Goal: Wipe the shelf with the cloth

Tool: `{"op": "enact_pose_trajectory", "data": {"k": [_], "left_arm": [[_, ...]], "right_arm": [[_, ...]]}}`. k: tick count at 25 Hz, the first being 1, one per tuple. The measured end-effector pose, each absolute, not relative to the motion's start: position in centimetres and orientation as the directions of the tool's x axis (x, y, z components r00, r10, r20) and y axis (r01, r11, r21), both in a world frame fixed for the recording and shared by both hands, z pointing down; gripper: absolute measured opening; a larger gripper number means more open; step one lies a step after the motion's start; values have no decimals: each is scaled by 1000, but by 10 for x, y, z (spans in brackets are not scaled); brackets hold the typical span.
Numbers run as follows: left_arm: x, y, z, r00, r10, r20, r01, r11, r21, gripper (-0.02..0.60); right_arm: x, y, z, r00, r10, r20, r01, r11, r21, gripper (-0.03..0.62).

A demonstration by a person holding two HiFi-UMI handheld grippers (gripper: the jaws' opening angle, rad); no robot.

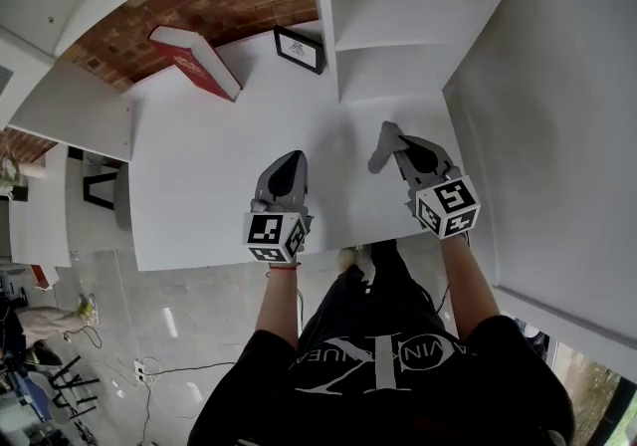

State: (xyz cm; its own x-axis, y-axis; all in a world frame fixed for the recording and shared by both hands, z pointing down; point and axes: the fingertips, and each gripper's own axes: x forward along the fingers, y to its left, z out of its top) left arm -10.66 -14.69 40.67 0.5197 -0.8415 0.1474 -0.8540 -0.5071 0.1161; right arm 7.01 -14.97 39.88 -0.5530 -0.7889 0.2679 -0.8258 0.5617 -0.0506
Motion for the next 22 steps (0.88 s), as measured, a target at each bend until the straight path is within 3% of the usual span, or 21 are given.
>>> {"op": "enact_pose_trajectory", "data": {"k": [5,10,12,16,20,21,22], "left_arm": [[-100,-180,412,487,-860,152,-873,-474,116,9],[-89,-193,411,495,-856,151,-867,-477,142,9],[-83,-191,420,500,-850,166,-864,-475,168,9],[-75,-193,448,501,-838,217,-863,-465,199,9],[-69,-198,460,507,-832,226,-860,-474,187,9],[-68,-199,459,507,-833,221,-860,-474,188,9],[-68,-200,457,507,-835,216,-860,-473,192,9]], "right_arm": [[66,-214,386,-580,-790,200,-810,584,-42,18],[88,-264,343,-479,-875,-72,-878,479,16,18],[100,-283,383,-421,-906,40,-901,423,97,18],[112,-308,497,-293,-854,430,-858,433,276,18],[97,-286,535,-380,-731,567,-748,604,277,20],[91,-275,540,-425,-686,591,-722,651,236,41],[86,-265,541,-476,-641,602,-705,688,175,106]]}}
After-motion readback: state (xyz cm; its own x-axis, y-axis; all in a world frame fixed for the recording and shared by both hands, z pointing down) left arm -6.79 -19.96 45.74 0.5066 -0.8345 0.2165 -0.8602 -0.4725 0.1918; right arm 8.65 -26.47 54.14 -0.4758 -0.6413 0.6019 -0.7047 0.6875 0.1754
